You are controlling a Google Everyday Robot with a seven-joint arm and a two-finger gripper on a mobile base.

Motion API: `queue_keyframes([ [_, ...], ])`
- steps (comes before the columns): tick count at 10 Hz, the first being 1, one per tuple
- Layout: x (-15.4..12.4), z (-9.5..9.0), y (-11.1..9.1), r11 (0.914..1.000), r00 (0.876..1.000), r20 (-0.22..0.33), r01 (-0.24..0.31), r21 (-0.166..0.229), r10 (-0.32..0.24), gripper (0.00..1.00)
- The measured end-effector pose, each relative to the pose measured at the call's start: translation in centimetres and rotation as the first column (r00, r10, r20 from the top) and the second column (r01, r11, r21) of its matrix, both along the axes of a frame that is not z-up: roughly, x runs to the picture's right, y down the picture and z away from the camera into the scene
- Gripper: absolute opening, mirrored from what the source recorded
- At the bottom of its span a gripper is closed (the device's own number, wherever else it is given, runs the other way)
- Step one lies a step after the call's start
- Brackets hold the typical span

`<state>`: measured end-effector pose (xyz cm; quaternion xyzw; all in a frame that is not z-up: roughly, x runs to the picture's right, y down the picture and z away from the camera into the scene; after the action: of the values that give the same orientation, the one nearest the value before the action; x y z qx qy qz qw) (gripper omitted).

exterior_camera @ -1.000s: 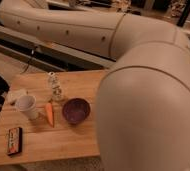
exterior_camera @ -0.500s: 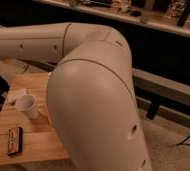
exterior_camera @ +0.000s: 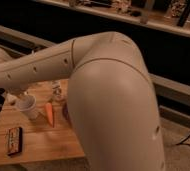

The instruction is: Move the arm in a circular motion

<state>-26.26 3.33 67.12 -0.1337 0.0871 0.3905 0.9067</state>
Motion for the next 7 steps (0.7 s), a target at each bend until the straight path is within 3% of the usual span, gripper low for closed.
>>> queue_keyframes([
  [2,6.4,1.5,3.9,0.9968,0.996,-0.084,-0.012,-0.079,0.005,0.65],
  [4,13.5,3.4,6.0,0.9885,0.978,-0.199,-0.094,-0.118,0.069,0.65],
  [5,15.1,4.0,6.1,0.9852,0.969,-0.228,-0.123,-0.120,0.093,0.65],
  [6,19.2,5.9,6.2,0.9735,0.939,-0.306,-0.198,-0.114,0.155,0.65],
  [7,21.5,6.9,5.6,0.9644,0.916,-0.348,-0.245,-0.099,0.197,0.65],
])
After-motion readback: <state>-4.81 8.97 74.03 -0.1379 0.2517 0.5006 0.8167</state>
